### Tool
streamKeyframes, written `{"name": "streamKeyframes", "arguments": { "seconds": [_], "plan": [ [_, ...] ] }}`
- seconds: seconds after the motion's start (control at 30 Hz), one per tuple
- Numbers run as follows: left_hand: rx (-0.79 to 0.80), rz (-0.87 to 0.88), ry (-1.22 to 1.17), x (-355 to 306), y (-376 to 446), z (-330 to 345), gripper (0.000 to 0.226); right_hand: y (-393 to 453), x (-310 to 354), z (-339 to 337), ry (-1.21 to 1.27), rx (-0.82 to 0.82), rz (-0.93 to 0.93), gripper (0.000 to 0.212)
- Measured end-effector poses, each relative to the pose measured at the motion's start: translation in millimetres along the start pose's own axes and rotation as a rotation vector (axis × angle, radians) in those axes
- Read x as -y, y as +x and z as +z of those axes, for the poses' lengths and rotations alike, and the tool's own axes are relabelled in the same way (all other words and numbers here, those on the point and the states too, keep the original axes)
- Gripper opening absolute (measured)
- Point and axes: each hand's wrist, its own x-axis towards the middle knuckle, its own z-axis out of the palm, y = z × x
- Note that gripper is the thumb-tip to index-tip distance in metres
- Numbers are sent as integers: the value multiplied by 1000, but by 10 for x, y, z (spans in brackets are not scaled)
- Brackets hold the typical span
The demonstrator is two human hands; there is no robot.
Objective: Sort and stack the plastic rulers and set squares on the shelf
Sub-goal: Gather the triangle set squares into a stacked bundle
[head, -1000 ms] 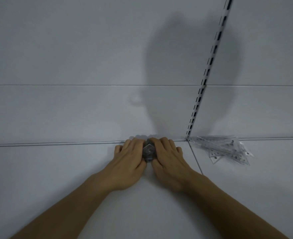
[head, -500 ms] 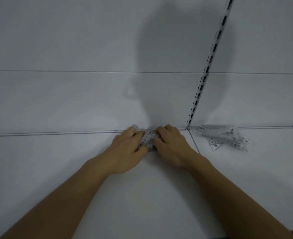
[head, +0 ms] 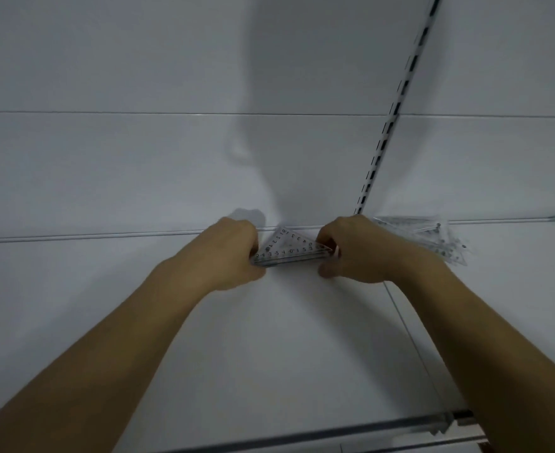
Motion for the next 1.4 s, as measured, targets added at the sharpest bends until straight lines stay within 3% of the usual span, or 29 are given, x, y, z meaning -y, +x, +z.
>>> {"name": "streamKeyframes", "arguments": {
  "seconds": [0.1,0.23,0.47,0.63,0.87,1.4],
  "plan": [
    [54,19,90,-101,55,-153,21,113,32,-43,-83,-4,-2,25],
    [107,13,114,-181,102,-258,41,181,103,-57,-117,-15,6,21],
    [167,-37,194,-278,188,-314,31,275,254,-180,-213,59,51,29],
    [335,-93,158,-234,254,-347,16,334,323,-243,-205,132,80,22],
    [374,-43,94,-198,248,-407,12,307,394,-225,-197,180,93,18],
    [308,-80,75,-173,198,-325,13,213,489,-213,-139,159,113,42]
  ]
}}
